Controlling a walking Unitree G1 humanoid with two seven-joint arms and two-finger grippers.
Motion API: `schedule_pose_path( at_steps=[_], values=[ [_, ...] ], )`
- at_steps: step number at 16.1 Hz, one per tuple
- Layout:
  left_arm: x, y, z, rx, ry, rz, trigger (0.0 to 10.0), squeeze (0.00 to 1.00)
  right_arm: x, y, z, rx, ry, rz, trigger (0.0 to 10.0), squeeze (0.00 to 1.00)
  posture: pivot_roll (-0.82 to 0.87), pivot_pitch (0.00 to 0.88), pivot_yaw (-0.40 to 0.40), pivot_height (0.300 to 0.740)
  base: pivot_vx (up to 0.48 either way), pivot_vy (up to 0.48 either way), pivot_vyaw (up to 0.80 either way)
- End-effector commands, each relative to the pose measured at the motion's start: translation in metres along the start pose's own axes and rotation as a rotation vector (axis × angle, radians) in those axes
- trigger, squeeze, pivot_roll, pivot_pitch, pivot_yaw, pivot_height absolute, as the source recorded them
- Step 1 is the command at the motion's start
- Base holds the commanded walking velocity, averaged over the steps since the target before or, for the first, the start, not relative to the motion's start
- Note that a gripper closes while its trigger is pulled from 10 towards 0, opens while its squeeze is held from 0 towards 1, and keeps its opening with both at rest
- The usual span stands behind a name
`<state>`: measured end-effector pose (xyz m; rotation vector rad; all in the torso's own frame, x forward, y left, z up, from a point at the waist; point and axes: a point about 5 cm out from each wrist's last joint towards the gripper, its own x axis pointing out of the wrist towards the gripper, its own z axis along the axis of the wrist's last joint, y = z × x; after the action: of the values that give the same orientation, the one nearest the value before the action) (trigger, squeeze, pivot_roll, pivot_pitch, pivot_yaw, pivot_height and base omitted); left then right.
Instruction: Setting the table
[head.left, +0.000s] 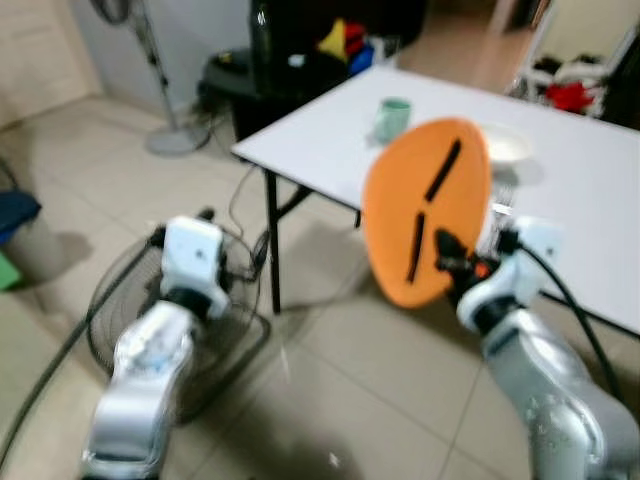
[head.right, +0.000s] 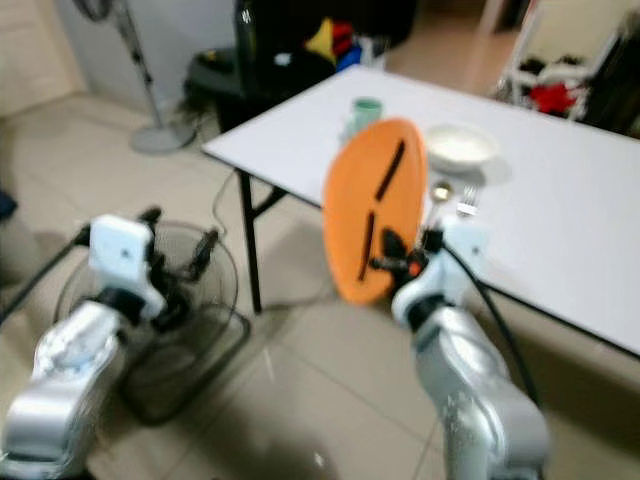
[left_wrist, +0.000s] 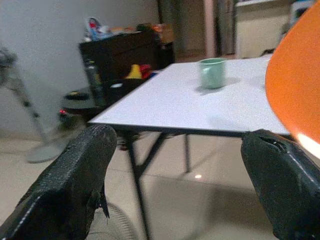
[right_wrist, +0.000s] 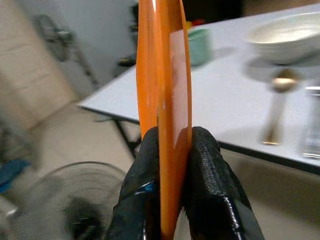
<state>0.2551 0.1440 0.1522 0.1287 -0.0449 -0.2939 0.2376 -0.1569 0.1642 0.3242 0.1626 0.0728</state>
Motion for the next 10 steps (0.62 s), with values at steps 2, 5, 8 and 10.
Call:
schedule_pose_path(
  at_steps=[2,5,8,10],
  values=[
    [-0.0022,0.0057,0.0016,0.019,0.002,0.011,10.0,0.00,0.0007,0.0046,0.0066,0.000,-0.029,0.022,10.0,0.00,0.06,0.000,0.006,0.740,0.313,0.000,0.00],
    [-0.0028,0.0051,0.0022,0.017,0.002,0.003,10.0,0.00,0.0004,0.0050,0.0060,0.003,-0.026,0.024,10.0,0.00,0.06,0.000,0.010,0.740,0.321,0.000,0.00],
    [-0.0024,0.0043,0.0030,0.021,0.000,0.001,10.0,0.00,0.0008,0.0048,0.0060,0.003,-0.024,0.024,10.0,0.00,0.06,0.000,0.010,0.740,0.330,0.000,0.00],
    [-0.0024,0.0039,0.0031,0.021,0.001,-0.001,10.0,0.00,0.0011,0.0050,0.0057,0.002,-0.021,0.027,10.0,0.00,0.06,0.000,0.009,0.740,0.334,0.000,0.00]
  ],
)
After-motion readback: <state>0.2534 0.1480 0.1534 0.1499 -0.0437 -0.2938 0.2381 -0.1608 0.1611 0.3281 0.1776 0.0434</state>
